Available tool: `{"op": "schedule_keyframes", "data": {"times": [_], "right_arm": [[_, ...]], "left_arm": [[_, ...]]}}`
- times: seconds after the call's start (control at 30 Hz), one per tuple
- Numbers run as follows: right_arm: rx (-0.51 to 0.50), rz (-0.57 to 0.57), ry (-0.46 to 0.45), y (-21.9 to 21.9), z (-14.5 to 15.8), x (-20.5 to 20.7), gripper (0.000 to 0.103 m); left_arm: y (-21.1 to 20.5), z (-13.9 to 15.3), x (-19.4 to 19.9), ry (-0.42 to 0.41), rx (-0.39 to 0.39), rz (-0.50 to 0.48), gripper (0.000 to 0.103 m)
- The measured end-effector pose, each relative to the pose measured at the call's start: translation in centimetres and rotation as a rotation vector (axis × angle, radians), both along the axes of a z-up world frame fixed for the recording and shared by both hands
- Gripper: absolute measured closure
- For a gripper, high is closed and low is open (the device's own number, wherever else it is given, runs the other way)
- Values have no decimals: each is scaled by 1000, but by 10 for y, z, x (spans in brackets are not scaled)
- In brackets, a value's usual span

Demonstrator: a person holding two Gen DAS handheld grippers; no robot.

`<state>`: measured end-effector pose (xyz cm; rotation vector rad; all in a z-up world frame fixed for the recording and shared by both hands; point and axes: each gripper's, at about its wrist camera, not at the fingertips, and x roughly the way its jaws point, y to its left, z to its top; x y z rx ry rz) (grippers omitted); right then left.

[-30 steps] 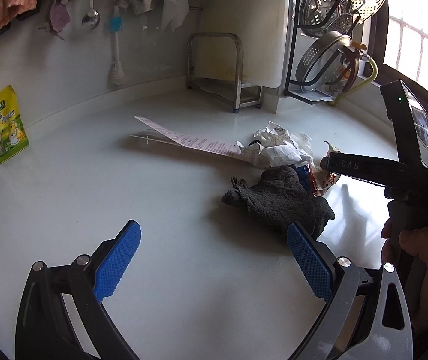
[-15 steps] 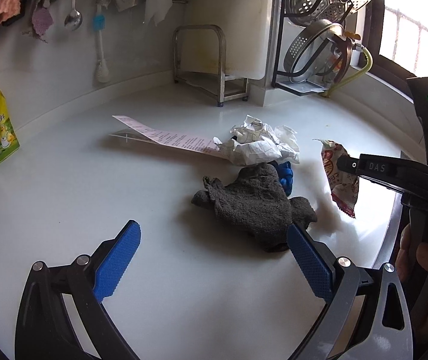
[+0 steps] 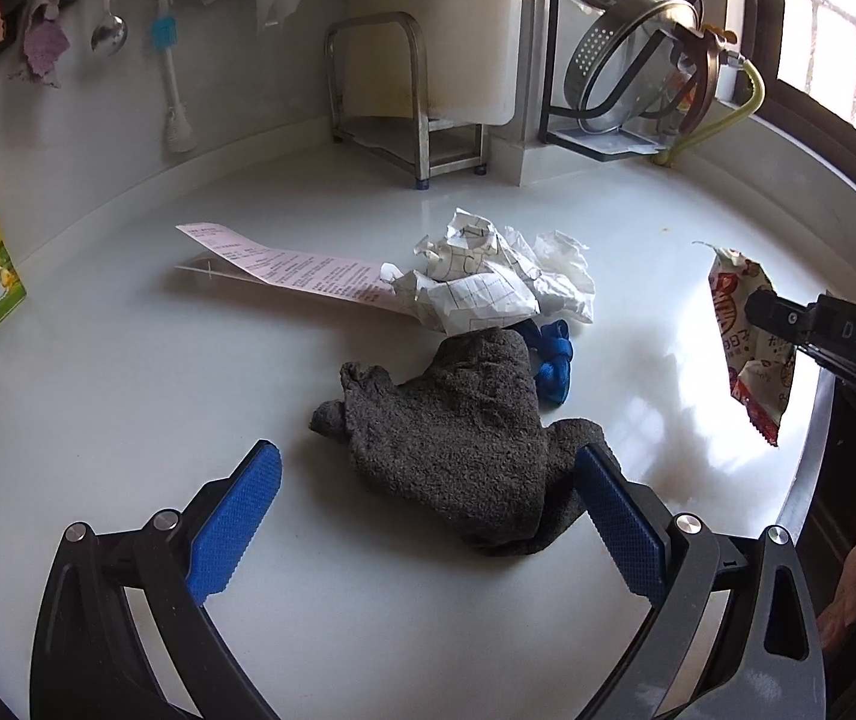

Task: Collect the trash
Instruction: 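Grasp the grey cloth with the left tool while the right tool holds the wrapper, then lift wrapper and cloth and carry both tools over the grey bin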

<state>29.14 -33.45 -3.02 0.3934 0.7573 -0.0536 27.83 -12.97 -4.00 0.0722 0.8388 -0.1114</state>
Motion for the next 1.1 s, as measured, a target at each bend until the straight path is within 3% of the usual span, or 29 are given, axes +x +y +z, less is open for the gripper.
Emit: {"op": "schedule_keyframes", "data": {"times": [0.07,0.17,0.23,0.3,0.5,0.83,1.1], "right_arm": [[10,4,-2,-1,0,-1,94],[12,9,-3,0,0,0,94],[12,11,-4,1,1,0,94],[11,12,-3,2,0,0,94],[4,18,2,4,0,1,94],[-15,33,-9,15,0,-11,94],[-44,85,-34,39,1,-54,94]], "left_arm": [[-4,-4,0,5,10,-13,9],[-9,-11,0,27,11,-41,32],[-9,-11,-1,22,2,-48,37],[-8,-10,-2,27,-19,-68,51],[-3,-9,-7,31,-48,-102,71],[24,1,-37,-9,-32,-113,78],[57,14,-77,-66,-11,-117,78]]}}
